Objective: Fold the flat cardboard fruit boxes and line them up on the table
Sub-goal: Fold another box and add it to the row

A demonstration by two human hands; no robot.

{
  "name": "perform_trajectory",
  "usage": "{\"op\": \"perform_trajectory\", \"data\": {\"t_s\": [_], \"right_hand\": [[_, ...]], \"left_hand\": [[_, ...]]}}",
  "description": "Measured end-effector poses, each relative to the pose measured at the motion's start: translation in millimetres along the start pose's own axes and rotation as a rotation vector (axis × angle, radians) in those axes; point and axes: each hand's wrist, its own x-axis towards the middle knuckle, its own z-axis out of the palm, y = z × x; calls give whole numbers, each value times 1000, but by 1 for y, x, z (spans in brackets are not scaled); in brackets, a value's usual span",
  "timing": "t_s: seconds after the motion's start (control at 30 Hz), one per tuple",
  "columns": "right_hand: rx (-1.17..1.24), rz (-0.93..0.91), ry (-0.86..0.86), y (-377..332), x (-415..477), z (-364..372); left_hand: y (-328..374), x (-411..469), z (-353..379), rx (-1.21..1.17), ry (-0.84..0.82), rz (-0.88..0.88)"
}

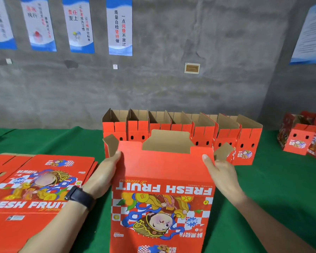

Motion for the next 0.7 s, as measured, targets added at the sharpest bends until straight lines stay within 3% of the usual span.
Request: {"op": "perform_trajectory", "data": {"t_s": [0.4,0.63,0.7], "right_hand": [[-78,66,18,18,-2,-10],[-161,-31,-152,26,-12,-9],[-204,-75,-184,25,-12,-12]], "left_hand": [[-34,-31,22,699,160,404],[-39,-52,38,930,280,346],[-38,-53,40,1052,279,402]]}}
